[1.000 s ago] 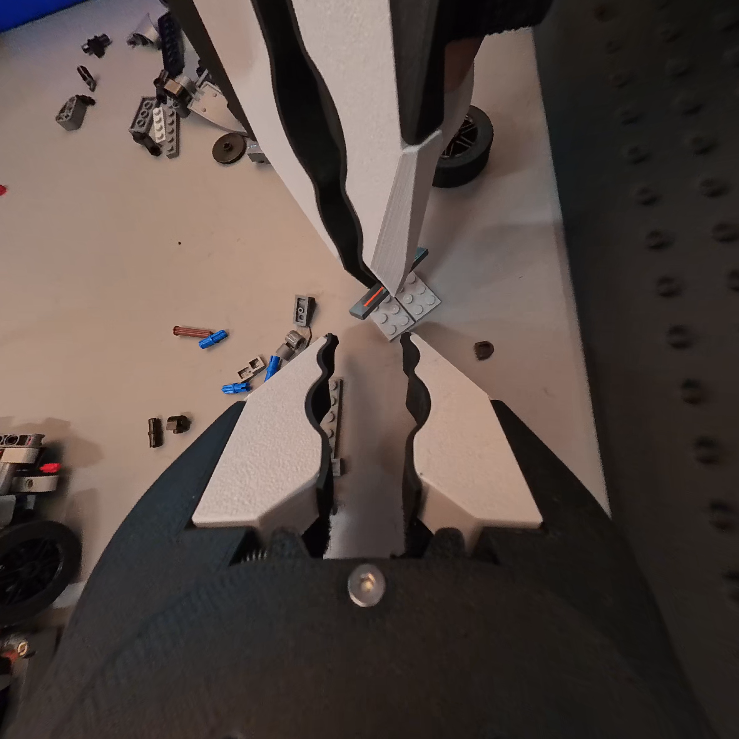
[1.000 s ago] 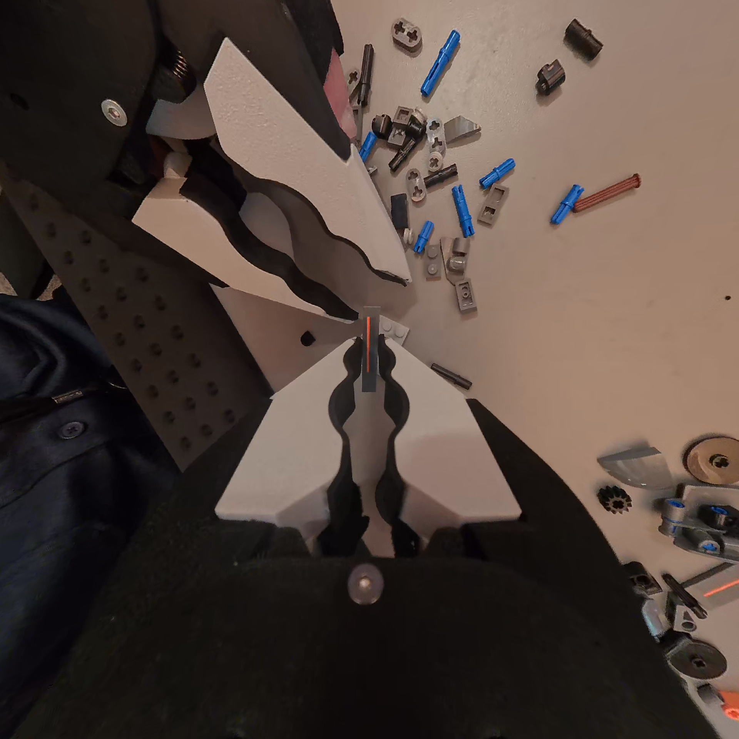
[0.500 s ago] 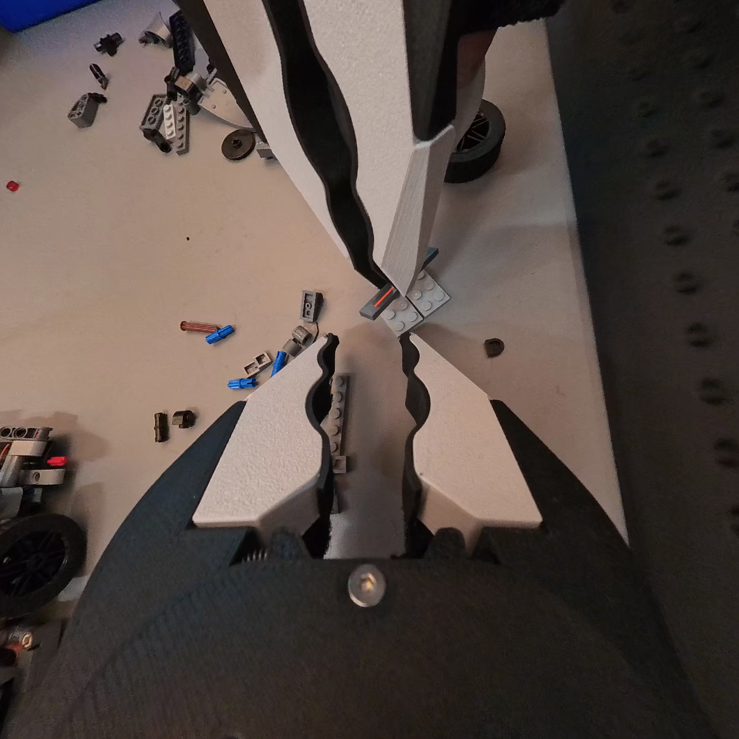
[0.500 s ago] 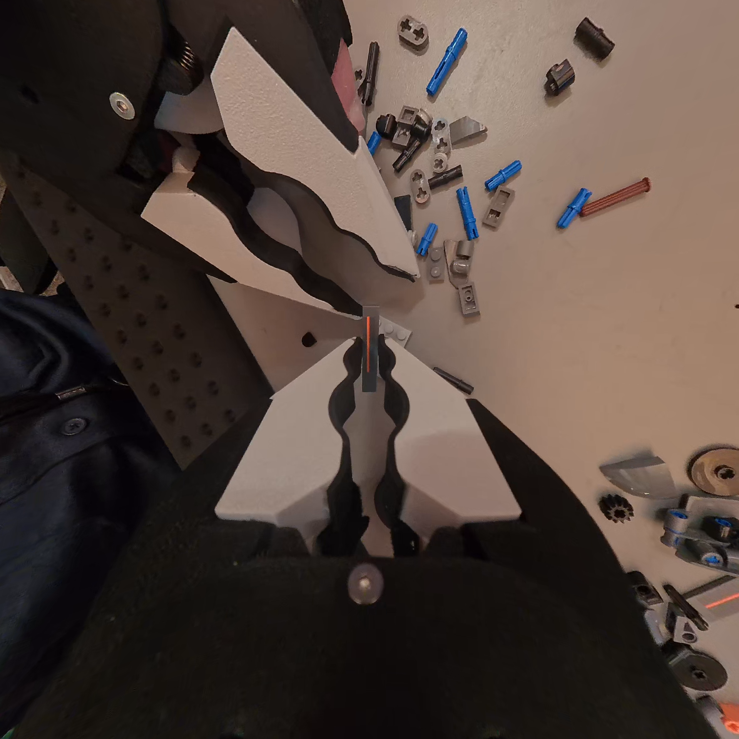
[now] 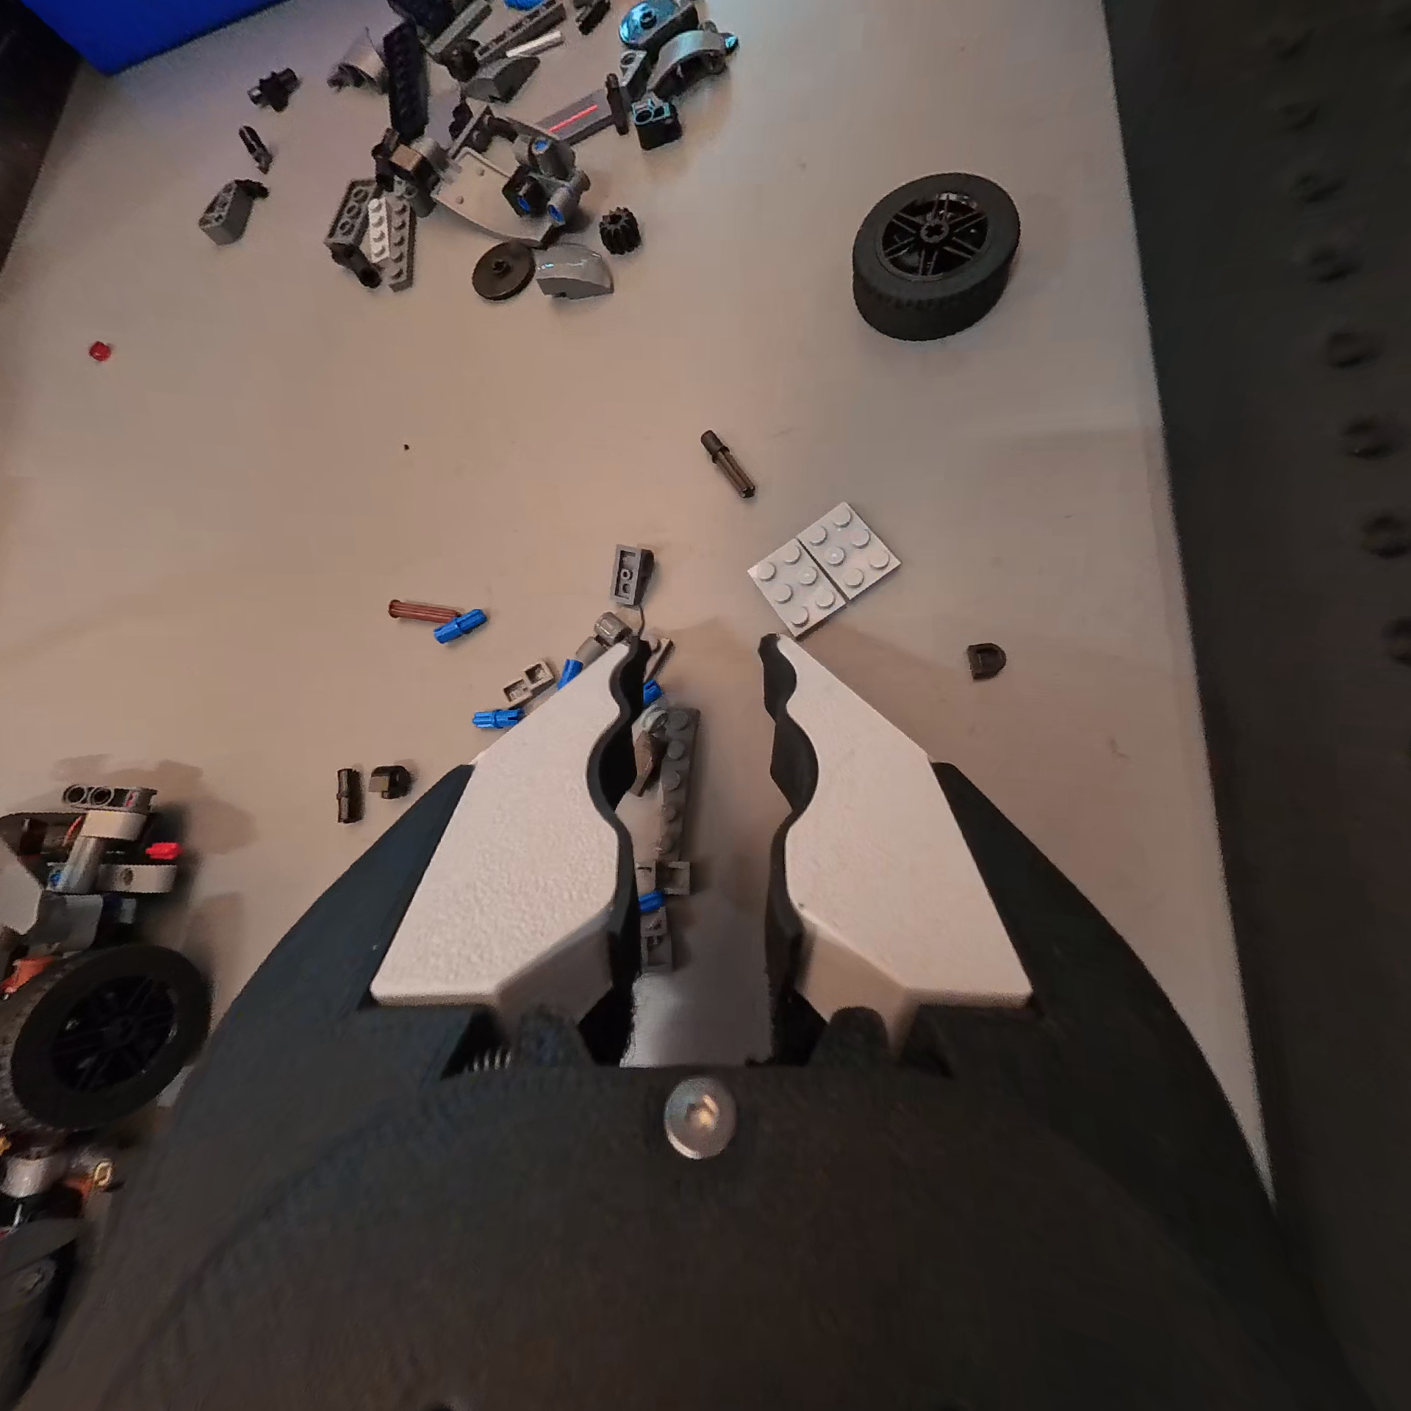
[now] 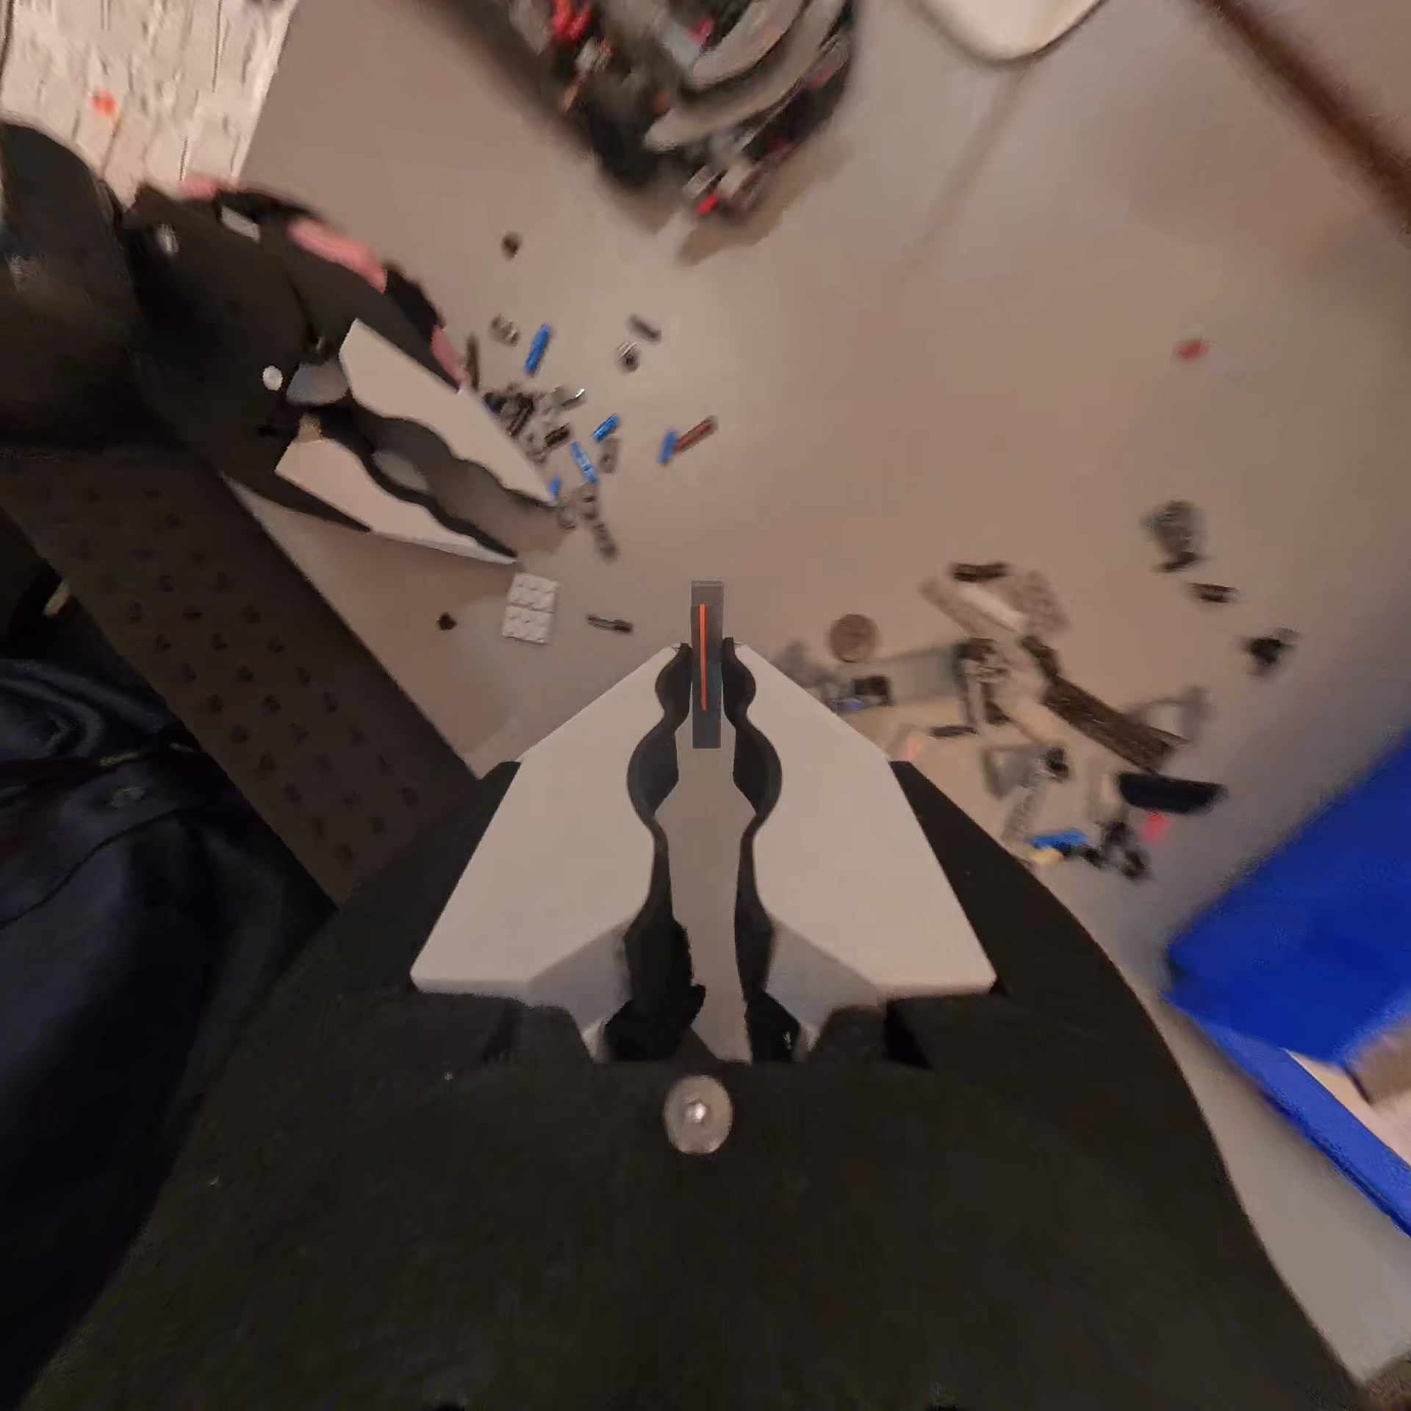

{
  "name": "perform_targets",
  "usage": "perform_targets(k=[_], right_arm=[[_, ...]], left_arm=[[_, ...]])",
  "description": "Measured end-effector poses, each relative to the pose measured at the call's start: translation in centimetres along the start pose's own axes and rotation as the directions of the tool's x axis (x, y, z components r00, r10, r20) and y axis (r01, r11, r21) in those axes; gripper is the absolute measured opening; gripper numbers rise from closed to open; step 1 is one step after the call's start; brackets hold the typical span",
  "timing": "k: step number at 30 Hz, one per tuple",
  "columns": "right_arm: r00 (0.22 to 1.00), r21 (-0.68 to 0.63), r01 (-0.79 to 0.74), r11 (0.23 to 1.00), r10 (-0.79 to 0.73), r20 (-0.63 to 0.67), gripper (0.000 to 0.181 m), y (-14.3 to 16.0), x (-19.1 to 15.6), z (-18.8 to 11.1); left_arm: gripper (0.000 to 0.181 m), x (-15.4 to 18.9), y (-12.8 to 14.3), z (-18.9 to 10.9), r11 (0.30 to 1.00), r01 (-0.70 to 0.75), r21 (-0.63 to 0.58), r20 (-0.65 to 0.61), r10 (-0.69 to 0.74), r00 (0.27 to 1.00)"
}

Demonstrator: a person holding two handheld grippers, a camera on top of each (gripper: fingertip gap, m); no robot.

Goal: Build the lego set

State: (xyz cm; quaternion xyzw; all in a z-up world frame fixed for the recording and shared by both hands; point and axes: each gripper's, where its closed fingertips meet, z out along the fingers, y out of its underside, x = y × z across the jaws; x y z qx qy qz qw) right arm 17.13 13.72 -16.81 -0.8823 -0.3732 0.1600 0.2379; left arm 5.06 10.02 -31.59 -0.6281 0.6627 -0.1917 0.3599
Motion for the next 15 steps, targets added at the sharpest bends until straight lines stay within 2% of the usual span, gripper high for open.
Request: perform_targets(k=[3,5,10,15], right_arm=[[0.998,0.042,-0.037,0.998,0.039,-0.058,0.005,0.3,3.0,-3.6],[0.997,0.016,-0.048,0.999,0.049,-0.056,0.005,1.6,4.2,-4.1],[0.997,-0.145,-0.060,0.988,0.067,0.045,0.005,6.5,4.8,-0.2],[0.988,-0.341,0.067,0.938,-0.015,0.153,0.005,12.0,4.1,4.3]], left_arm=[[0.027,-0.2,0.0,0.0,1.000,0.006,0.001,0.011,-0.006,1.000],[0.027,-0.2,0.1,0.1,1.000,0.009,-0.001,0.011,-0.009,1.000],[0.027,-0.2,0.3,0.4,1.000,0.000,-0.010,0.014,0.000,1.000],[0.027,-0.4,0.3,0.4,1.000,-0.001,-0.008,0.023,0.001,1.000]])
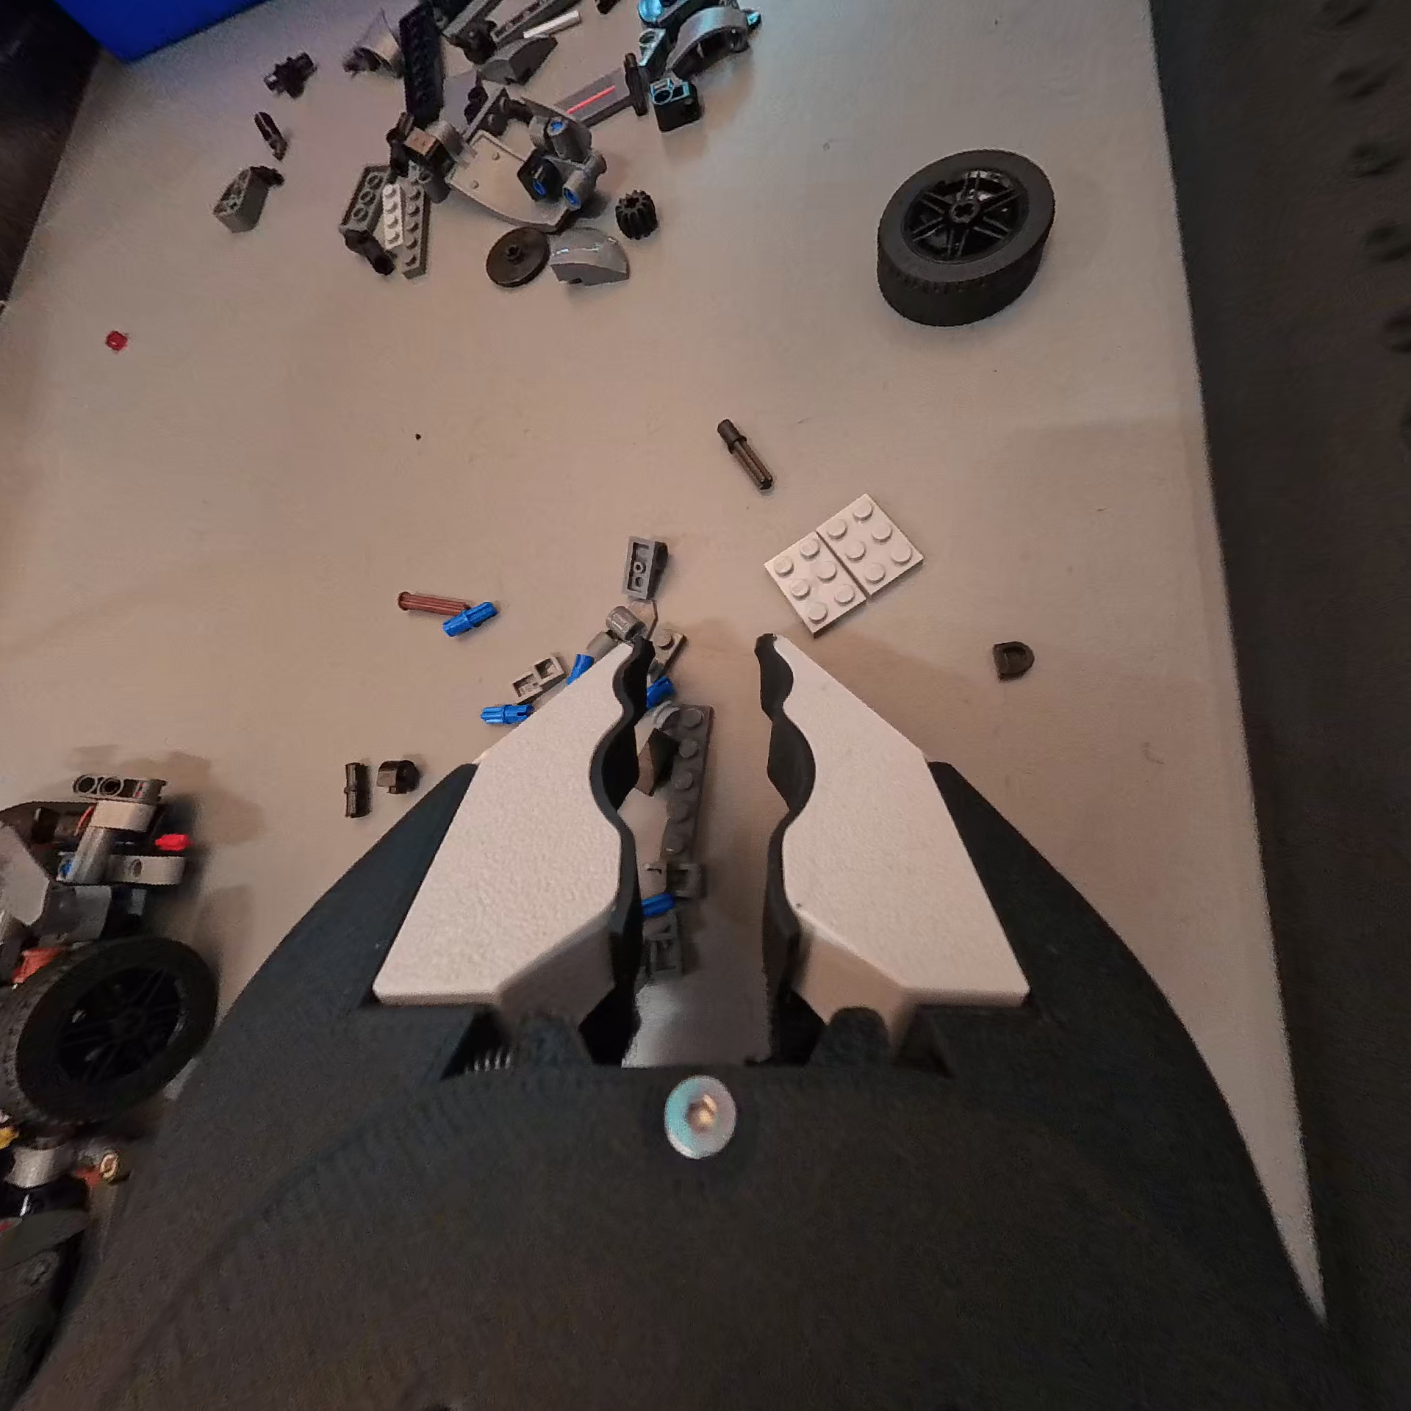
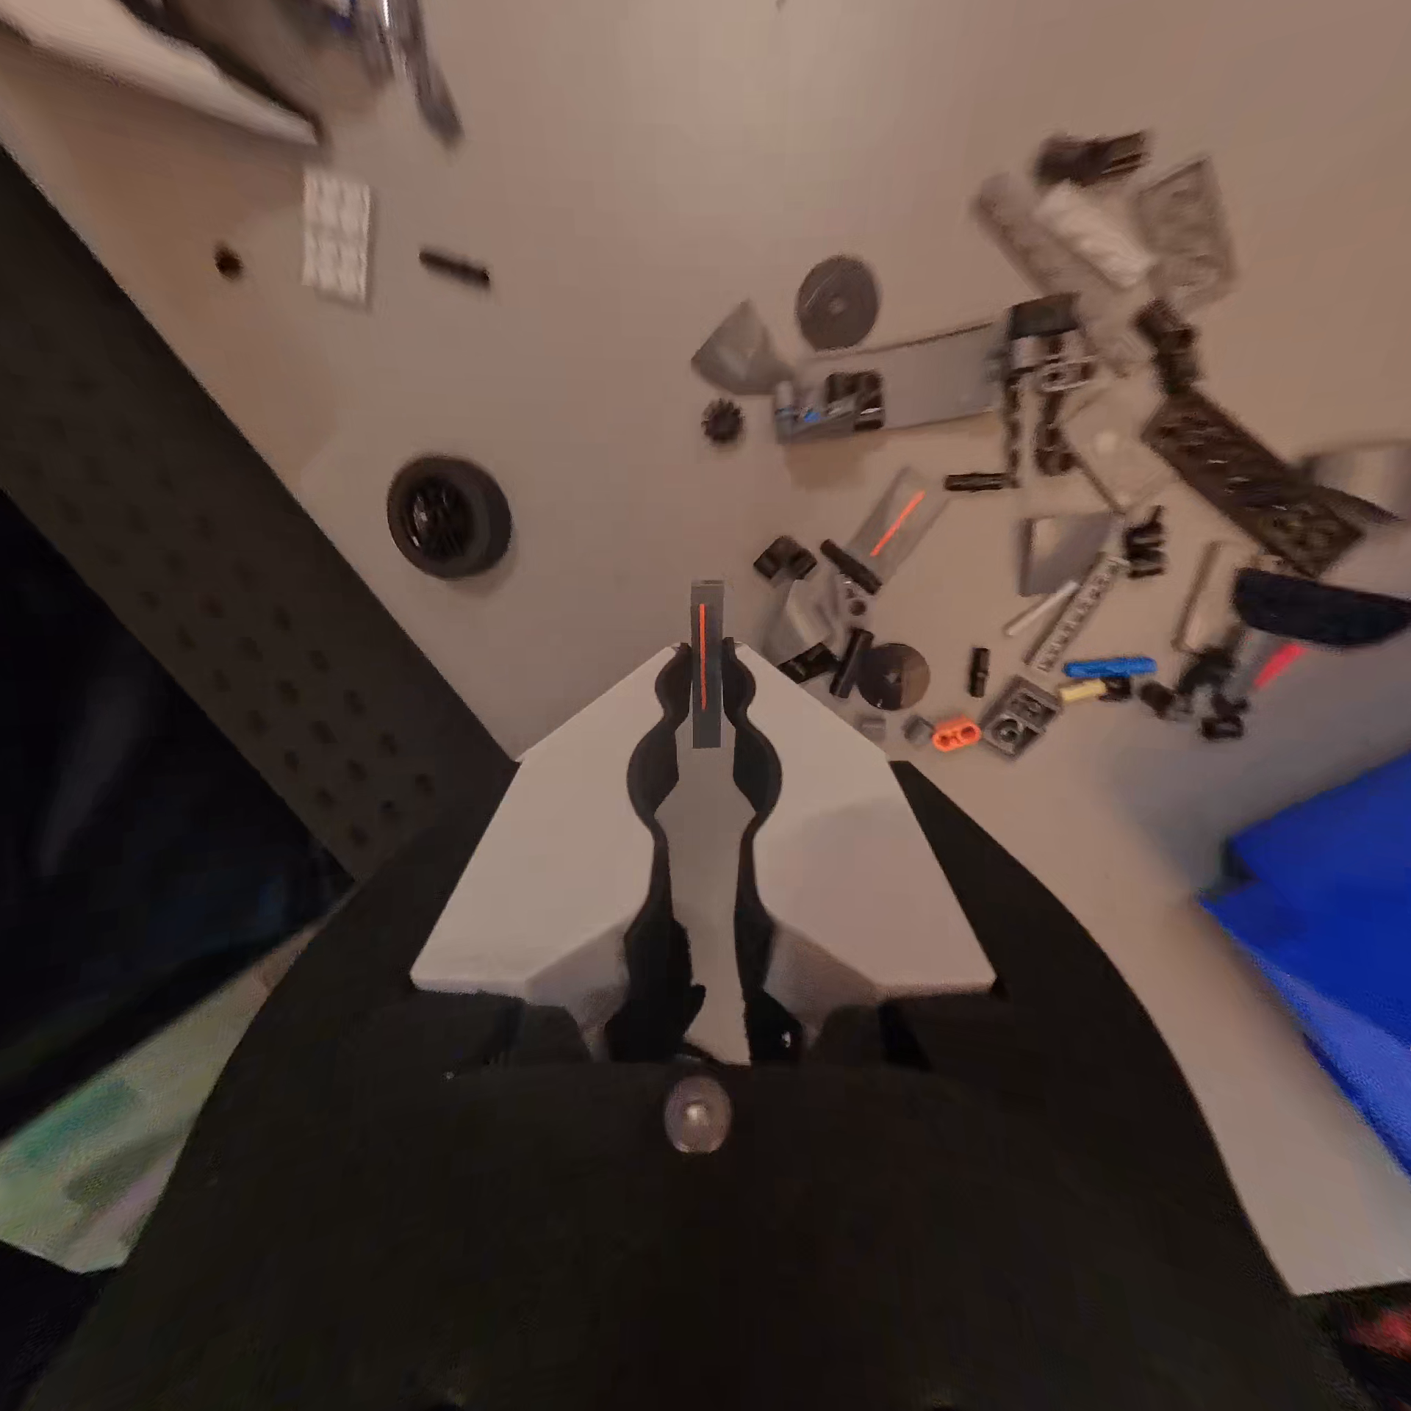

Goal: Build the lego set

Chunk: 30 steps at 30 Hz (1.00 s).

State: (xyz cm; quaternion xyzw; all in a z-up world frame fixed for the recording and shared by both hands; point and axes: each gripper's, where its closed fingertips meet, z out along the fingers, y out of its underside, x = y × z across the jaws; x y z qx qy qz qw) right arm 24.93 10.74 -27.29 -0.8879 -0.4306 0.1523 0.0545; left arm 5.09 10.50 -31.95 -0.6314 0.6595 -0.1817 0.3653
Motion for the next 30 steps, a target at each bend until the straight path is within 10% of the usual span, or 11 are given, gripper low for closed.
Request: perform_targets(k=[11,20,30], right_arm=[[0.989,-0.159,0.121,0.980,-0.106,0.101,0.020,1.4,-0.8,4.5],[0.946,-0.032,0.010,0.999,-0.020,-0.325,0.010,-0.5,12.1,0.3],[0.914,-0.117,-0.001,0.993,-0.046,-0.403,0.009,0.0,15.3,1.8]], left_arm=[[0.026,0.0,0.1,0.1,1.000,-0.001,0.001,-0.005,0.001,1.000],[0.027,-0.1,0.1,0.1,1.000,-0.004,0.005,-0.007,0.004,1.000],[0.027,-0.1,0.2,0.1,1.000,-0.003,0.005,-0.008,0.003,1.000]])
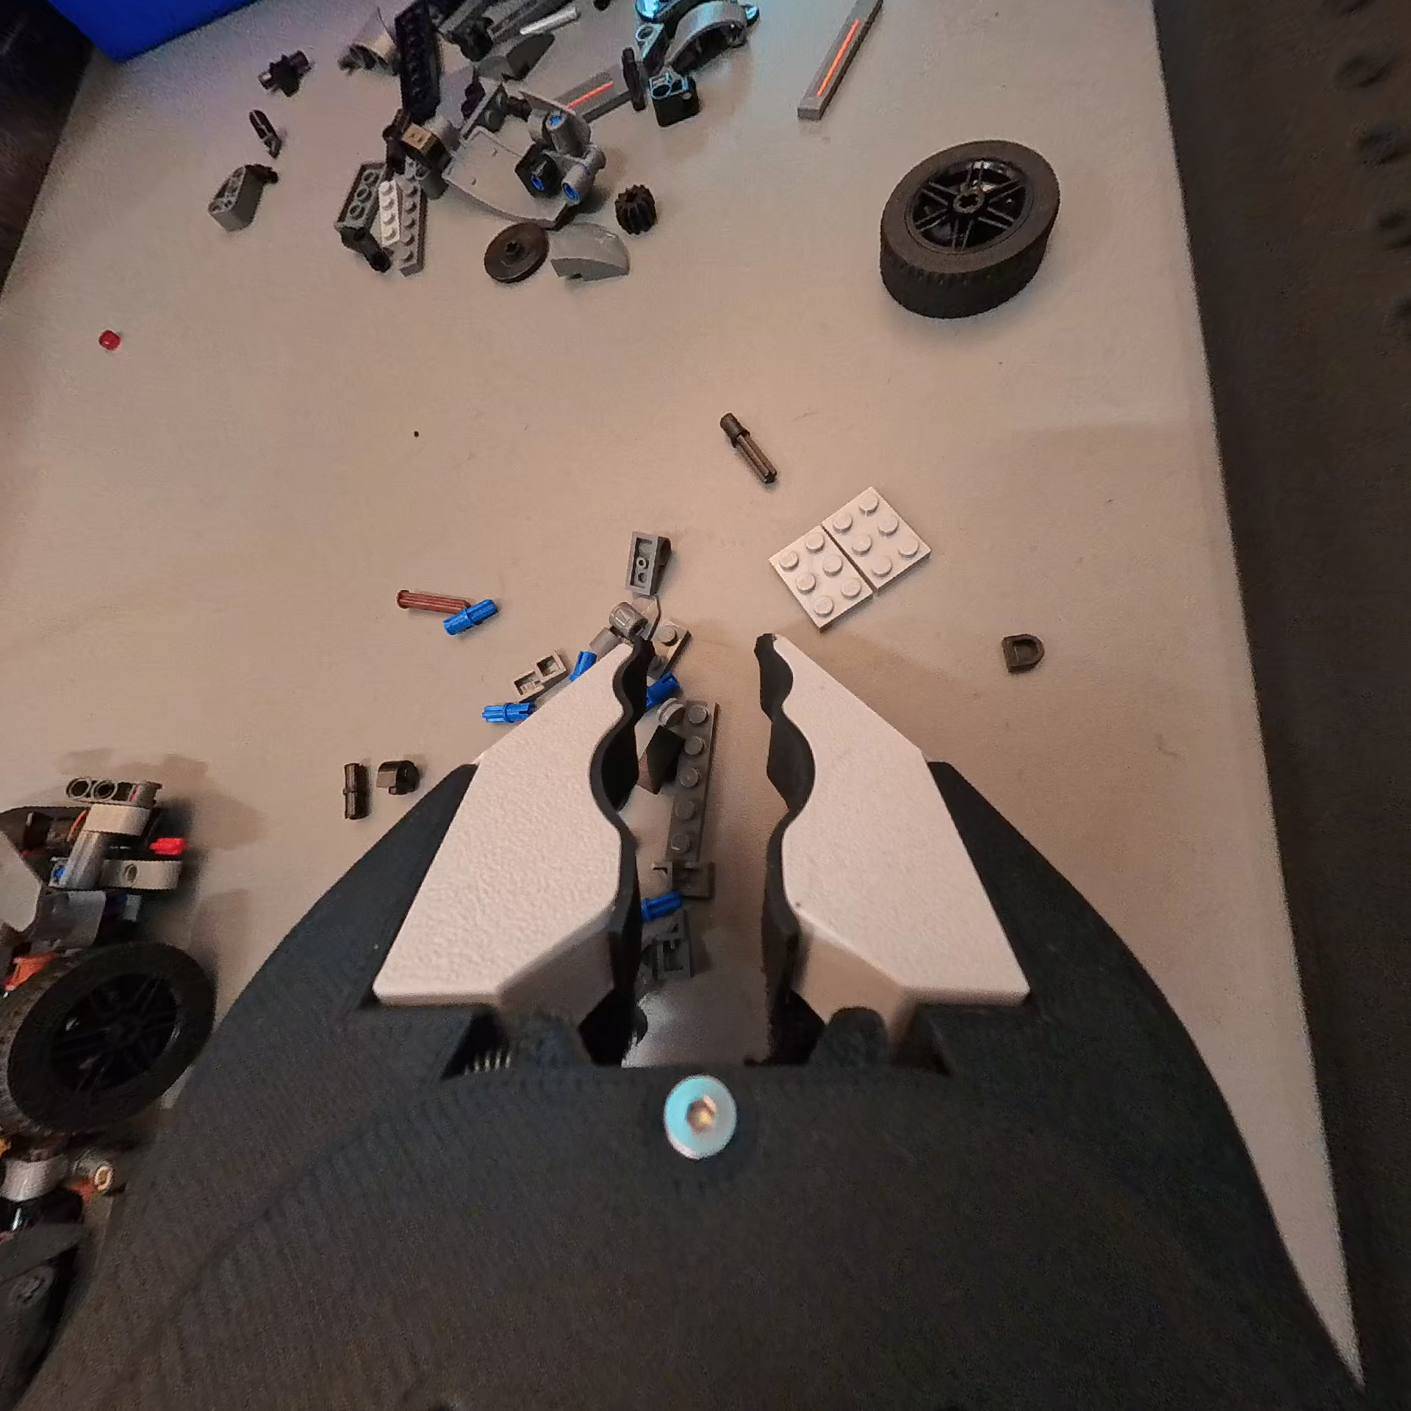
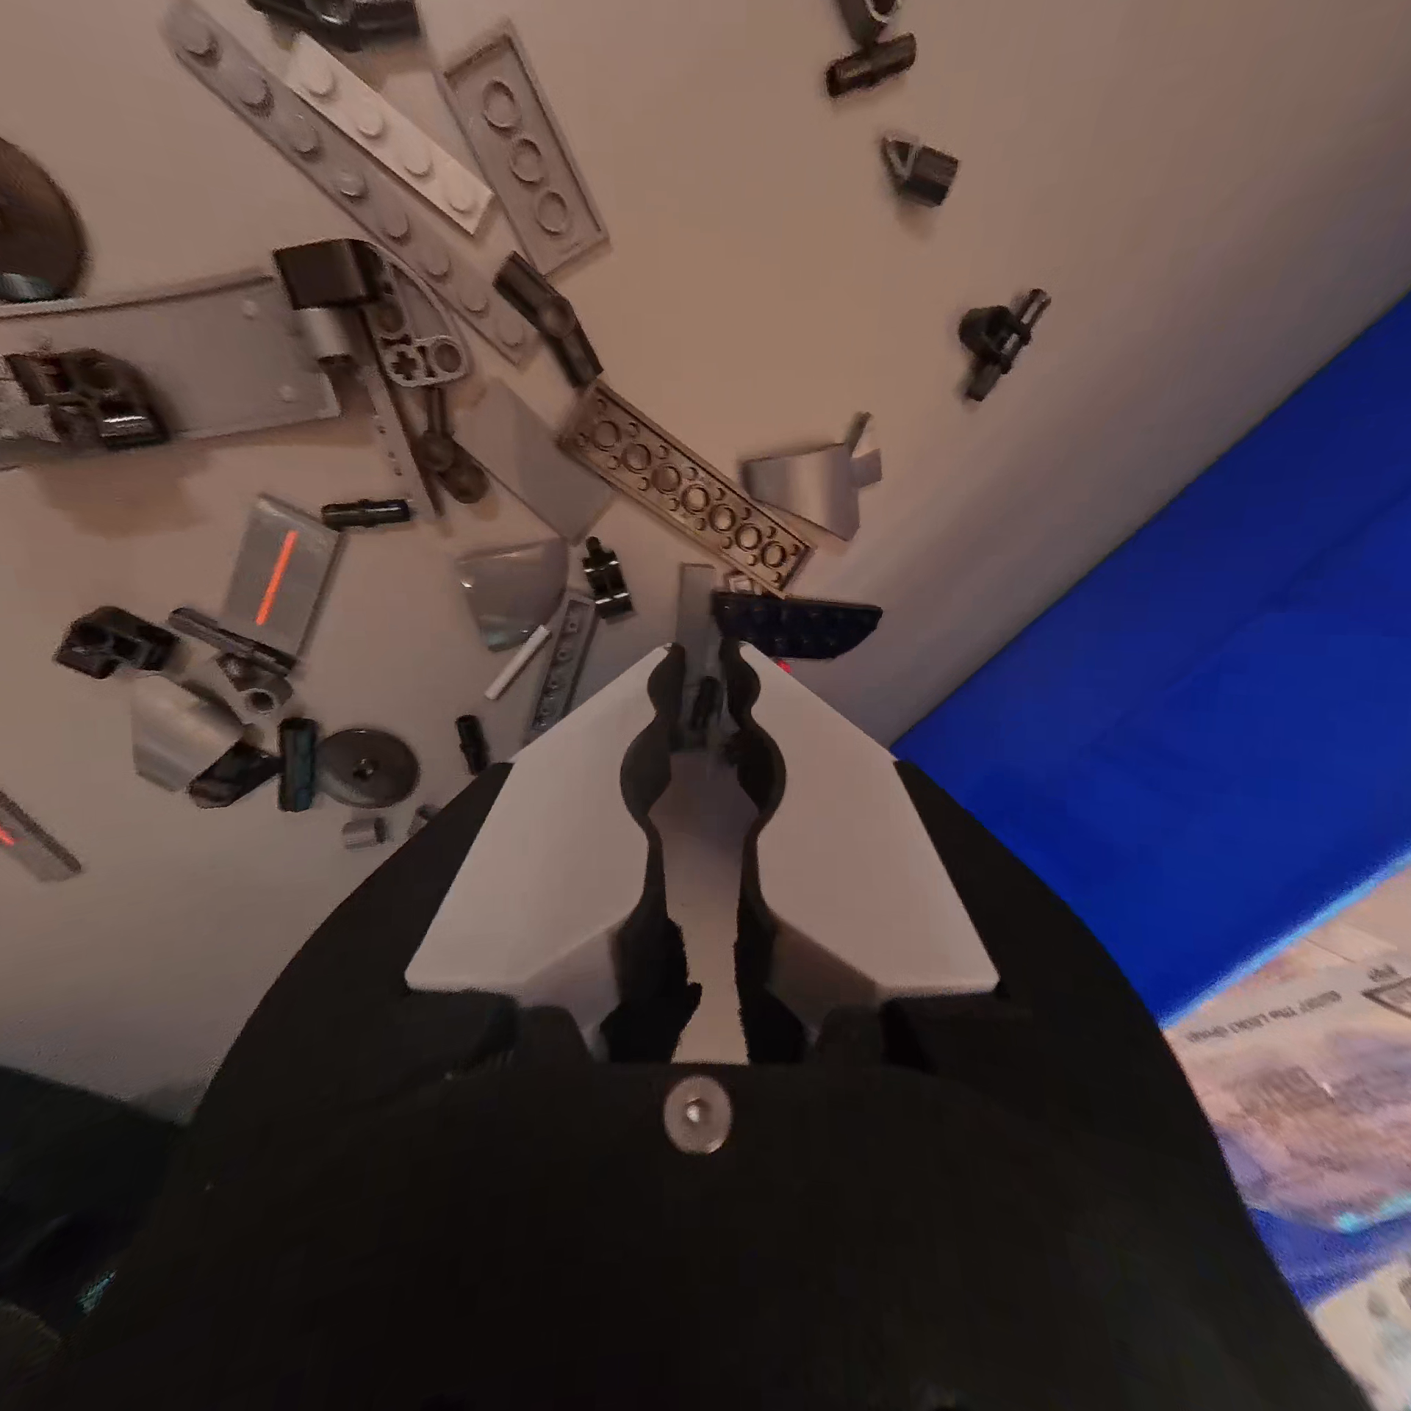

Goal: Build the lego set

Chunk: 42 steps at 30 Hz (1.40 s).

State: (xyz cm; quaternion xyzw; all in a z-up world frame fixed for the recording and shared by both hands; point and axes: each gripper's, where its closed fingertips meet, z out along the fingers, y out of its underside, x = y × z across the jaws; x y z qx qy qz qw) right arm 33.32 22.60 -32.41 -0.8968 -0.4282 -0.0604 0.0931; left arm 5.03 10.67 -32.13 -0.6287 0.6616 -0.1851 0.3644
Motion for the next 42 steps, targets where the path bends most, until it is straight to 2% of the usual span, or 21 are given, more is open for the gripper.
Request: perform_targets(k=[9,11,14,17,19,22,25,30,33,36,42], right_arm=[[0.998,-0.025,-0.032,0.999,0.033,0.060,0.009,0.0,-0.7,0.3],[0.997,-0.029,-0.028,0.999,0.030,0.075,0.001,0.0,-1.0,0.3],[0.995,-0.023,-0.047,0.999,0.049,0.092,0.000,-0.2,-1.2,0.1],[0.996,0.005,-0.055,0.998,0.055,0.070,0.000,-0.7,-1.4,-1.4],[0.996,0.058,-0.055,0.997,0.051,0.073,0.000,-1.7,-2.4,-3.4],[0.993,0.159,-0.037,0.987,0.018,0.118,0.001,-3.8,-6.0,-7.3],[0.983,0.246,0.015,0.969,-0.059,0.174,0.000,-6.0,-11.8,-10.9],[0.967,0.294,0.091,0.952,-0.155,0.202,0.001,-8.1,-21.1,-13.3],[0.959,0.276,0.088,0.957,-0.157,0.237,0.000,-8.9,-25.2,-12.1],[0.958,0.235,0.057,0.970,-0.120,0.260,0.000,-9.3,-26.8,-9.5],[0.968,0.157,-0.012,0.987,-0.028,0.249,0.000,-9.1,-26.7,-5.7]], left_arm=[[0.026,0.0,0.0,0.0,1.000,0.002,0.001,-0.005,-0.002,1.000],[0.026,0.1,0.0,0.0,1.000,0.002,0.002,-0.007,-0.002,1.000],[0.026,0.1,0.0,0.1,1.000,0.004,0.002,-0.008,-0.004,1.000],[0.026,0.0,0.0,0.0,1.000,0.008,0.002,-0.008,-0.008,1.000],[0.027,0.0,0.0,0.0,1.000,0.009,0.000,-0.003,-0.009,1.000],[0.028,0.0,0.0,0.0,1.000,0.011,0.002,-0.005,-0.011,1.000],[0.029,-0.1,-0.1,0.0,1.000,0.015,0.006,0.002,-0.015,1.000],[0.030,-0.2,-0.6,-0.4,0.999,0.041,0.034,-0.005,-0.041,0.999],[0.032,-0.1,-0.5,-0.4,0.998,0.046,0.035,-0.017,-0.046,0.999],[0.033,0.3,-0.2,-0.2,0.999,0.043,0.019,-0.040,-0.042,0.998],[0.032,0.5,-0.5,-0.3,0.999,0.024,0.027,-0.041,-0.023,0.999]])
